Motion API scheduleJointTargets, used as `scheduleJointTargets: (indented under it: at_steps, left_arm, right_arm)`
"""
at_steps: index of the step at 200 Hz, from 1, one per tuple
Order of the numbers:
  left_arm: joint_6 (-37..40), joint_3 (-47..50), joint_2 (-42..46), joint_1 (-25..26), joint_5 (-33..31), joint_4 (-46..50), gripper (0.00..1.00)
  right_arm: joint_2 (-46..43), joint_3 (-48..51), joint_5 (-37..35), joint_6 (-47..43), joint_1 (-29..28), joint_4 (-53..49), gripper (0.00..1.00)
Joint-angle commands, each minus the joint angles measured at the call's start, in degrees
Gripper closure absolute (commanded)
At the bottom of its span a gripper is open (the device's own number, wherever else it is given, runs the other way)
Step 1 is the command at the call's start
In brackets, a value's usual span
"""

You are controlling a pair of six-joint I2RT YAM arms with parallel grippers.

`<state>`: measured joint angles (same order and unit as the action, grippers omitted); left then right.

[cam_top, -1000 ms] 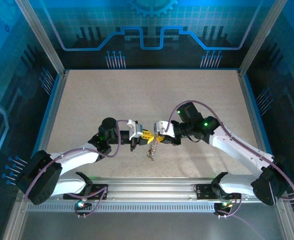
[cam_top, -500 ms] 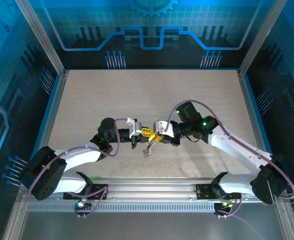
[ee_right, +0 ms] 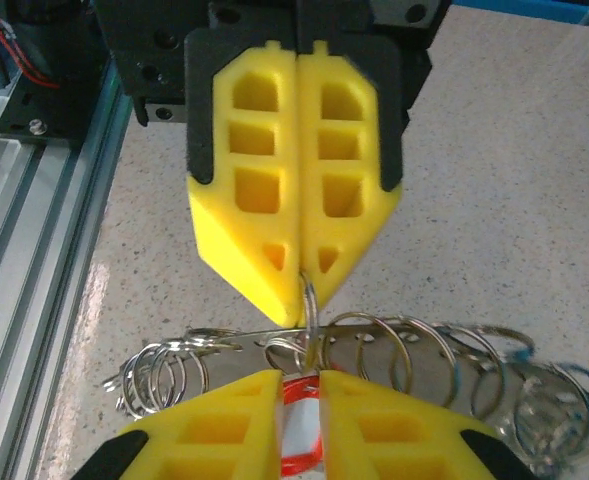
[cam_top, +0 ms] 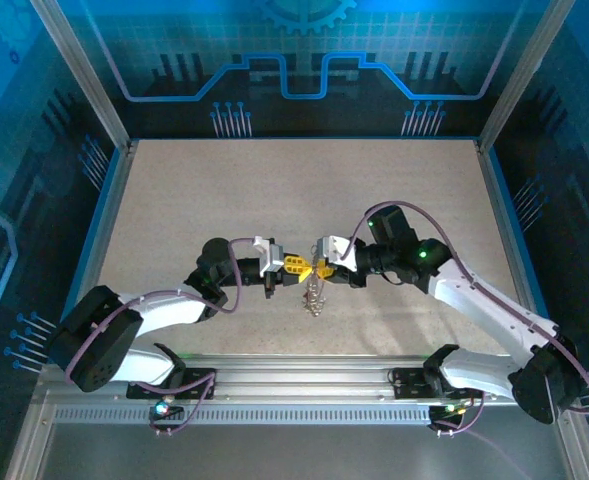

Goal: Put the keys on the keyring

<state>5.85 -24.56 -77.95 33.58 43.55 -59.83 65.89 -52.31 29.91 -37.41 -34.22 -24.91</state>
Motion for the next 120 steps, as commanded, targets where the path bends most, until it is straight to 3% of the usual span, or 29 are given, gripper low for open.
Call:
scheduleJointTargets:
  at_steps: [1,9,57,101,120]
  left_arm:
    - [-0.7,-0.2,0.2,0.1,0.4,-4.0,1.0]
    - [-0.8,-0.3,0.3,0.1,0.0,-4.0,1.0]
    - [-1.5,-0.2,1.1,0.0,-0.6,-3.8,1.0]
    - [-1.8,-0.3,1.1,0.0,-0.6,-3.8,1.0]
    - [-2.1,-0.2,1.1,0.0,-0.6,-4.1,1.0]
  right_arm:
    - [-1.1,1.0,1.5,2.2,0.7,2.2,0.77]
    - [-1.4,1.6,1.6,2.9,0.7,2.6,0.7]
    - [-6.6,9.4,-1.4,9.2,0.8,10.1,0.63]
    - [-7.3,14.3,-2.0,14.0,0.5,18.2,0.62]
    - [-7.3,15.7,-3.4,14.9,0.5,21.4,0.66]
